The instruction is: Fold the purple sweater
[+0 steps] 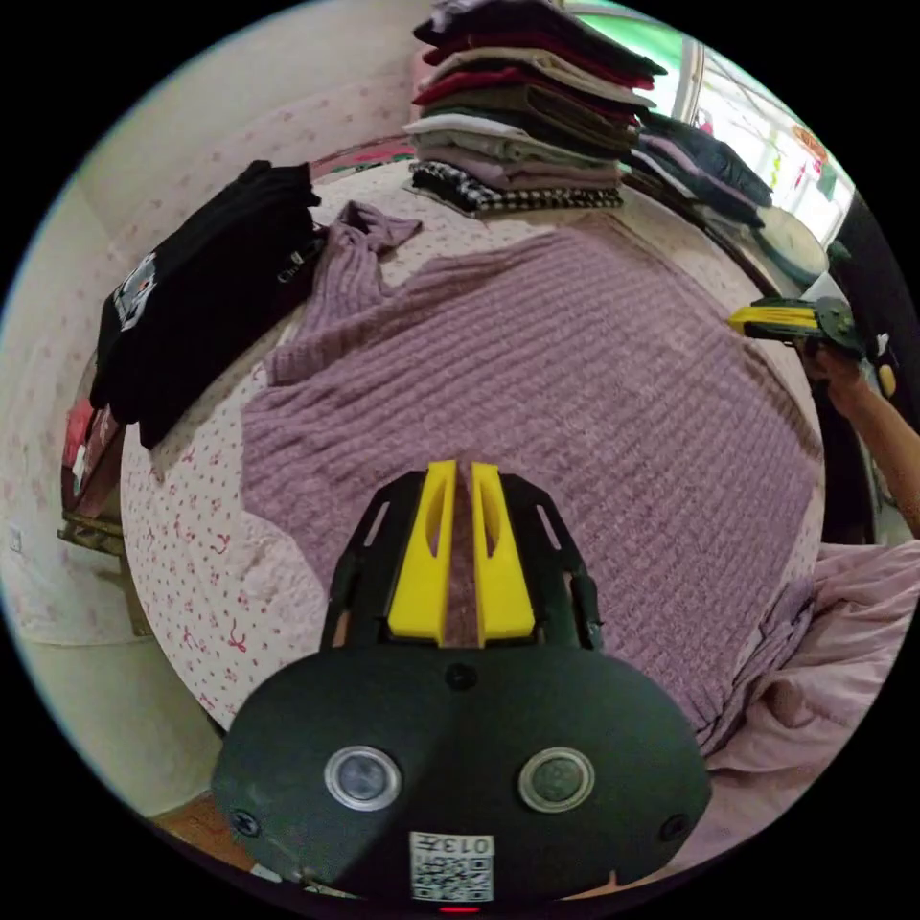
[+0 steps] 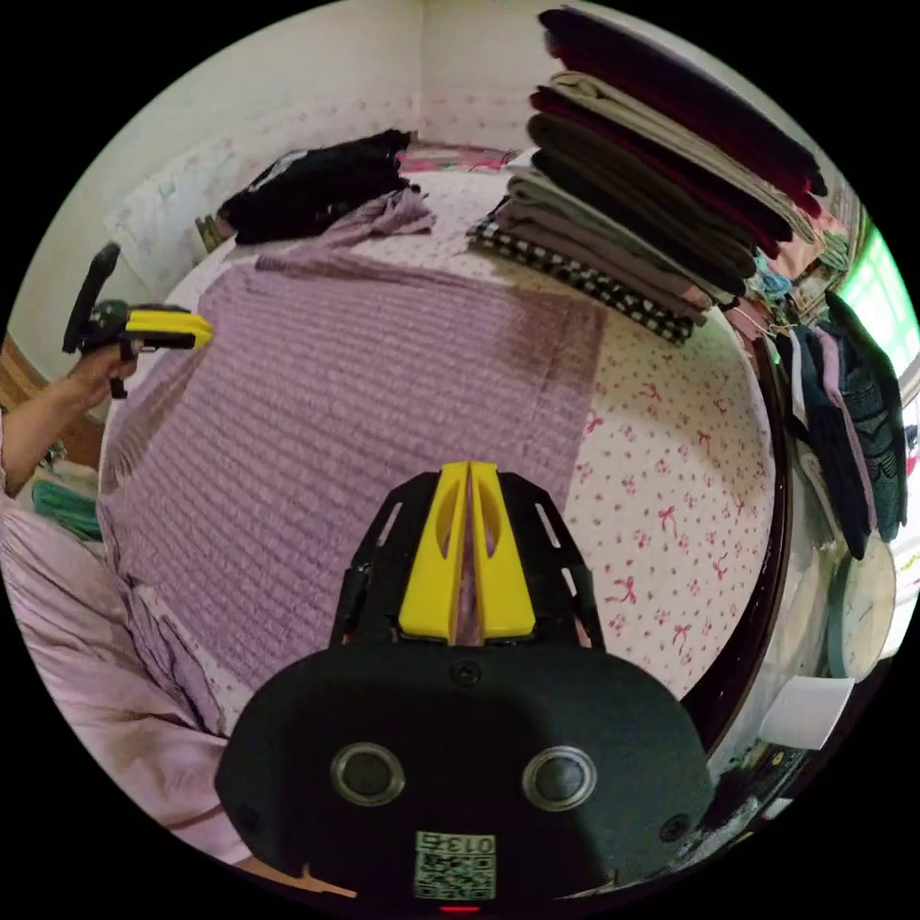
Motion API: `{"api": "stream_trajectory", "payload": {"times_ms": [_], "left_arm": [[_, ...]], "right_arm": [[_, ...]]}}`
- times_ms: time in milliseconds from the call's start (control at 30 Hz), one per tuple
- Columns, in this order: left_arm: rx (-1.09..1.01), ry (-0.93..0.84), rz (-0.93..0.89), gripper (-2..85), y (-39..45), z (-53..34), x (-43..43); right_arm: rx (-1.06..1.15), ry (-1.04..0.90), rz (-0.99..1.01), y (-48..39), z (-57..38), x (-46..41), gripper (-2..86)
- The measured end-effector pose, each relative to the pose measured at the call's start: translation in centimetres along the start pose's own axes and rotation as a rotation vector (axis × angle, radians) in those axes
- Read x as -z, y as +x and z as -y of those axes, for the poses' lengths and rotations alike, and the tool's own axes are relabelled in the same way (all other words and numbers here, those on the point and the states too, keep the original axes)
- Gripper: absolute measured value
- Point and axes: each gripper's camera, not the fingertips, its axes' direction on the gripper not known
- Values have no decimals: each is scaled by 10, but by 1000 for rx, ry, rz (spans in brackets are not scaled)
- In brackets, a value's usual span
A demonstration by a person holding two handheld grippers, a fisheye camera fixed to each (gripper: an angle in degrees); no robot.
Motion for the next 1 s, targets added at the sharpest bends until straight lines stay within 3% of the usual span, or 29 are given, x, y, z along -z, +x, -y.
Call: {"api": "stream_trajectory", "payload": {"times_ms": [100, 233, 400, 500, 633, 867, 1000], "left_arm": [[40, 11, 33, 12, 8, -10, -5], [114, -43, -65, 0, -4, -26, 10], [49, -16, 6, -2, 29, -61, 41], [42, -98, 8, -3, 45, -77, 24], [161, -18, -74, -3, 43, -93, 43], [-165, -49, -88, 1, 118, -167, 78], [-245, -41, -96, 14, 165, -216, 85]], "right_arm": [[19, -94, -79, -18, -17, -6, 3], [-64, -104, -82, -6, -30, 19, 2], [-69, 21, -58, -18, -57, 73, 2], [-71, -79, -68, -32, -80, 66, 2], [-187, -116, -88, -25, -98, 81, 3], [-155, 20, -32, -52, -147, 157, 10], [-173, 56, 41, -72, -196, 184, 33]]}}
